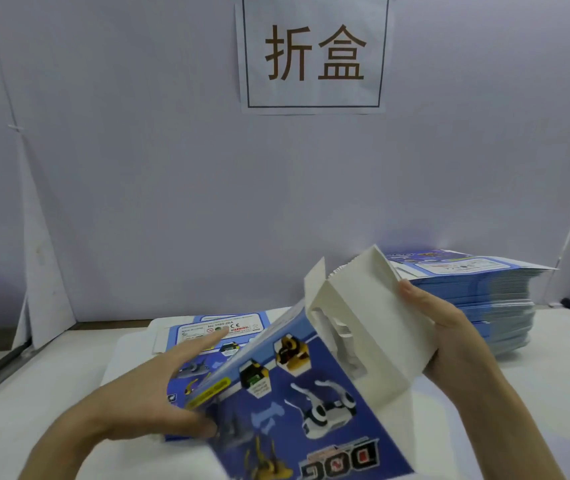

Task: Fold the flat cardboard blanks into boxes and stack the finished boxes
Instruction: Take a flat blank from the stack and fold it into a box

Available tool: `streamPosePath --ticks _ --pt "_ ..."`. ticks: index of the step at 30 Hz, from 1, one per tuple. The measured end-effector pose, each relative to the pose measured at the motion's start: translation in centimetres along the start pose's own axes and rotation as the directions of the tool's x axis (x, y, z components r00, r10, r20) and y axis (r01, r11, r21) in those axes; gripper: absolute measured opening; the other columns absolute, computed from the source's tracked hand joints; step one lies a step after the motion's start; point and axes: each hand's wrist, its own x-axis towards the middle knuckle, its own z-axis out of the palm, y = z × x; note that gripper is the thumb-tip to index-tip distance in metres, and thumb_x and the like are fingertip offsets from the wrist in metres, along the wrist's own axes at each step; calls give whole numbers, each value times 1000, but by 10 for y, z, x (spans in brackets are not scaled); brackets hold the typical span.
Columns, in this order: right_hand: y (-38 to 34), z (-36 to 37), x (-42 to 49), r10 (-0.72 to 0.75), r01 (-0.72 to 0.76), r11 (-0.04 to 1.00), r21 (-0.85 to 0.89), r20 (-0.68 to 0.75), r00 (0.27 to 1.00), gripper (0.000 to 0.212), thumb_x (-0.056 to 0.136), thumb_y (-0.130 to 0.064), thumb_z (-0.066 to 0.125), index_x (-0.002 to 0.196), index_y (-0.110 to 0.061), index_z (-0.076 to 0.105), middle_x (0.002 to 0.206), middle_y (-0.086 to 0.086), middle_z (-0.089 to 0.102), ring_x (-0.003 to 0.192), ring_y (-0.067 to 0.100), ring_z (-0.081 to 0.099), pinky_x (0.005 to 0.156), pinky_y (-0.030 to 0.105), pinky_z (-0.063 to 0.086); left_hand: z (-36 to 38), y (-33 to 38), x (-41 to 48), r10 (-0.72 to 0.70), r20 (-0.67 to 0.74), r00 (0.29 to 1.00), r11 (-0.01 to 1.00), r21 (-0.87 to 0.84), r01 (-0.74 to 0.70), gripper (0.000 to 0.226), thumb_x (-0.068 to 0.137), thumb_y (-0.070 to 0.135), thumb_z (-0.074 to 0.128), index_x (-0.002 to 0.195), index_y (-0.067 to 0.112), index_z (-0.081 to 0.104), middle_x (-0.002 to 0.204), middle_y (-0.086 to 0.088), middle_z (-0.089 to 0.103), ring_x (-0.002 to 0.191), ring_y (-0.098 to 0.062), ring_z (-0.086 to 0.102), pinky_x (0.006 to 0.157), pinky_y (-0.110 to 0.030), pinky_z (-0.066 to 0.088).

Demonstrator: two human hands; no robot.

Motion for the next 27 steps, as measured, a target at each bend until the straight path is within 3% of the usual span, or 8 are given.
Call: streamPosePath --ticks 4,9,14,18,21,23,25,27 --pt "15 7 9 63 -59 988 142 -20 998 47 59 -46 75 95 -16 77 93 11 74 75 25 71 66 37 59 -8 -7 2 -75 85 994 973 -213 91 87 43 22 82 127 28 57 129 3 62 117 -15 60 89 -37 55" --pt "27 3 19 149 -95 951 294 -167 975 49 93 -51 46 93 -11 74 85 11 74 69 27 71 63 36 56 -34 -35 -9 -3 140 990 924 -378 56 79 46 32 93 119 31 65 124 -3 66 111 -27 64 77 -32 55" --pt "52 15 23 300 -293 954 65 -209 931 43 103 -40 37 108 -4 60 84 19 74 73 34 70 57 36 57 -52 -59 -16 19 -201 979 792 -594 -138 62 42 41 95 92 10 75 81 -10 71 66 -21 68 57 -27 55" --pt "64 36 22 331 -346 936 -70 -166 929 42 102 -42 39 105 -6 61 84 18 74 74 36 68 65 43 53 -78 -59 -9 -233 -589 773 578 -723 -377 17 69 25 74 83 17 80 88 -4 75 74 -19 73 65 -32 61" --pt "69 46 20 346 -359 926 -117 -118 931 44 102 -43 38 105 -7 61 94 22 71 81 40 65 68 45 51 -122 -34 2 -336 -794 506 334 -603 -725 14 84 22 69 94 12 68 102 -9 67 90 -21 67 80 -34 59" --pt "71 48 20 344 -355 925 -133 -101 933 44 102 -43 39 105 -6 62 95 23 71 80 40 65 67 45 51 -152 -16 6 -361 -846 393 125 -461 -878 34 91 34 64 118 14 60 122 -11 54 102 -23 59 93 -38 53" --pt "73 50 21 342 -351 925 -147 -88 936 45 102 -43 39 104 -5 63 89 22 73 76 39 66 66 43 53 -168 -8 10 -331 -847 416 56 -458 -887 60 90 42 63 141 18 42 141 -14 36 125 -32 46 101 -48 44" --pt "75 52 22 354 -362 917 -169 -77 932 47 102 -42 38 102 -4 65 84 20 75 68 37 69 62 41 56 -158 -10 21 -243 -825 509 225 -559 -798 47 94 36 58 137 24 44 138 -9 37 133 -31 40 100 -51 44"
